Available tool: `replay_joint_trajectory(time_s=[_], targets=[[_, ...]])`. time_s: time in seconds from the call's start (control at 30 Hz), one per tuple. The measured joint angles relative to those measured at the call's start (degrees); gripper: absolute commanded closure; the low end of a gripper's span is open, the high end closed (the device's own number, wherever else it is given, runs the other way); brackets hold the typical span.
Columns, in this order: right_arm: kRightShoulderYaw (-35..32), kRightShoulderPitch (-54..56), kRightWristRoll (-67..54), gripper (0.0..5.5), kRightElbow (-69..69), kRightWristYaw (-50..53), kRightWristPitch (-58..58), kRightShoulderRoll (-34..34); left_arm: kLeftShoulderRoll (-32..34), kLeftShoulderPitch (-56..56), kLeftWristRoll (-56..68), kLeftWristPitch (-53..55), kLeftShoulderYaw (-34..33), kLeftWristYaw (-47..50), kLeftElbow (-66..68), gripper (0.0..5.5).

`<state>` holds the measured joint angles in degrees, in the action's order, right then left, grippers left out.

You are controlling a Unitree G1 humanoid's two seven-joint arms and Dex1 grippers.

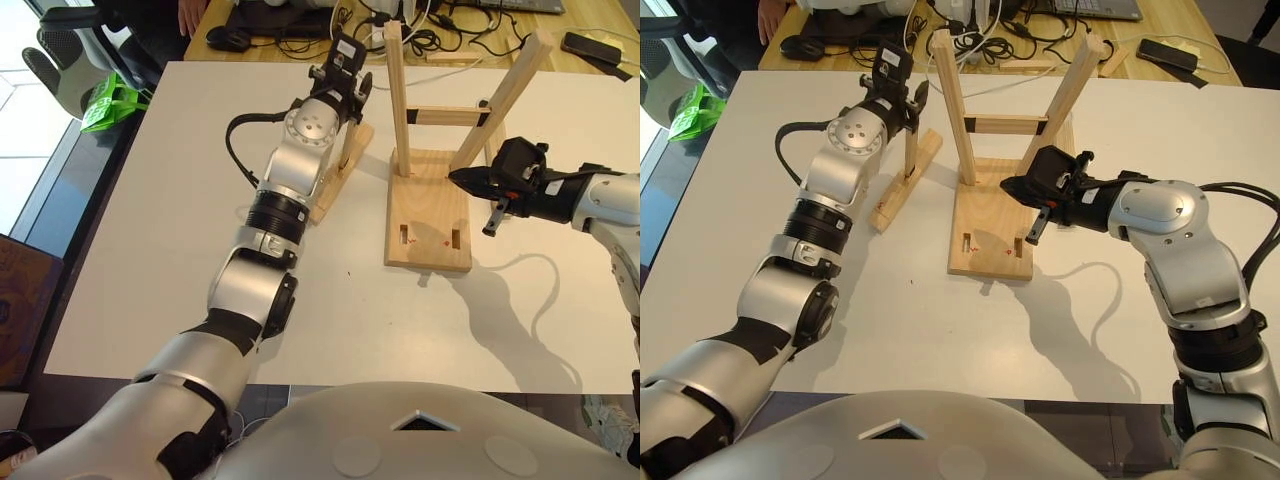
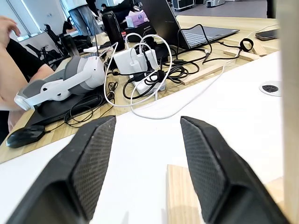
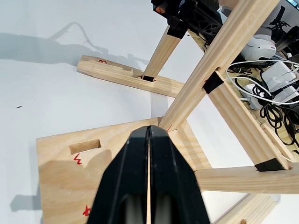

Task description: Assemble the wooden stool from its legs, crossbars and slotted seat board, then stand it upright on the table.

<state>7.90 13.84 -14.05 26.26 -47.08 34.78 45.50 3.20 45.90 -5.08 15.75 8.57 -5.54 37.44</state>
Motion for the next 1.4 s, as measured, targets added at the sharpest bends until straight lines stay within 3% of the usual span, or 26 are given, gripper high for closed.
replay_joint_trajectory(time_s=[0.27, 0.53, 0.67, 0.77, 0.97, 1.4], targets=[[0.73, 0.0, 0.34, 5.5, 0.04, 0.19, 0.0, -0.42, 2.04, 2.99, 0.55, -1.44, -4.47, 3.83, 3.64, 2.98], [0.6, -0.01, 0.33, 5.5, 0.26, 0.12, -0.01, -0.33, 3.42, 3.54, 4.32, 12.13, -8.97, 2.25, -18.74, 2.98], [0.35, -0.04, 0.3, 5.5, 0.45, 0.11, 0.03, -0.2, 4.99, 4.62, 4.95, 17.51, -11.07, 2.5, -24.38, 2.98], [-0.1, -0.08, 0.3, 5.5, 0.64, 0.11, 0.13, -0.1, 8.63, -0.44, 4.0, 20.56, -11.75, 1.93, -24.89, 2.98], [-0.1, -0.08, 0.29, 5.5, 0.62, 0.04, 0.11, -0.11, 10.15, -11.27, 3.85, 25.72, -5.96, -5.16, -29.08, 2.98], [-0.11, -0.27, 0.32, 5.5, 0.55, 0.15, -0.37, -0.15, 7.45, -11.64, 3.39, 22.83, 5.07, -12.86, -29.8, 2.98]])
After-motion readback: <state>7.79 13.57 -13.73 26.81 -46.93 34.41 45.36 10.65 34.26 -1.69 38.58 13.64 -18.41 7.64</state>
